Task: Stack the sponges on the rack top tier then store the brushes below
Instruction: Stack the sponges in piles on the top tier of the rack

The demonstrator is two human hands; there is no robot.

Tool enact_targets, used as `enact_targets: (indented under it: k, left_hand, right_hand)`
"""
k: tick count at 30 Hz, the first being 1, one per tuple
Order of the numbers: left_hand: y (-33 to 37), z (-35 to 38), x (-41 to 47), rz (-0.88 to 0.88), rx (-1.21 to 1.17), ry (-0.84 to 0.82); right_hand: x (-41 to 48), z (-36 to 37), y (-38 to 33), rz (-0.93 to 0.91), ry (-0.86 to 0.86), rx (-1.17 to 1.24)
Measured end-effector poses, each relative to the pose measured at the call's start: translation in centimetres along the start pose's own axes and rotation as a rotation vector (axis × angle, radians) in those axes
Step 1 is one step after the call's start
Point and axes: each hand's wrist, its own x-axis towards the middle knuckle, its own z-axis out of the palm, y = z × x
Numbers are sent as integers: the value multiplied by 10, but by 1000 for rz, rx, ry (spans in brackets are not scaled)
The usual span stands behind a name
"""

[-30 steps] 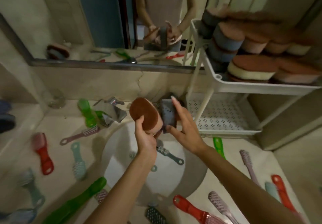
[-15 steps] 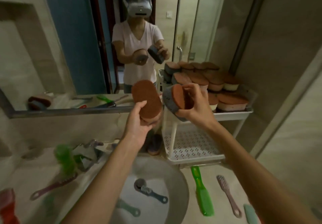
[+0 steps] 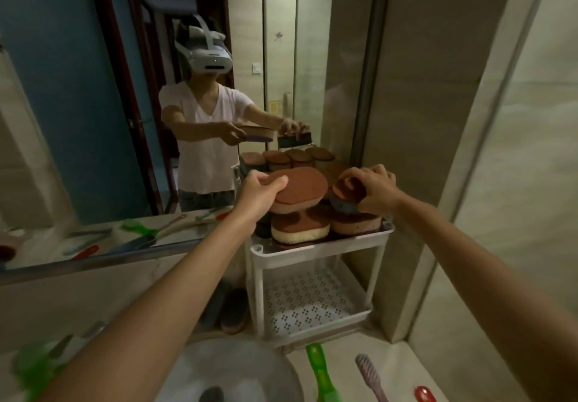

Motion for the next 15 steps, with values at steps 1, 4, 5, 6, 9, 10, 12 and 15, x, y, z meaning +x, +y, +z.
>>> enact_targets:
  k: [1,4,5,6,9,10,12,15]
  left_hand:
    - [-1,2,4,-7,5,5]
    - [-10,5,10,-27,2,0]
    - [-14,7,11,-31,-2,3]
    - [-17,8,13,-34,-8,12]
    - [-24,13,16,-37,-29,30]
    - [-25,15,17,-41,-38,30]
    - [-27,18,20,-47,-39,30]
    - [-30,21,23,-50,-21,34]
  right_hand:
    - [2,2,2,-19,-18,-9]
    - [6,7,6,-32,-24,-29]
    - [7,8,8,-34,-19,-29]
    - [8,10,10,-41,-17,-30]
    - [11,16,14,-32,-12,-14]
    - [12,17,15,-20,-10,-6]
    - [13,21,17,-6,-17,-1]
    - [13,25,18,-3,-34,-19]
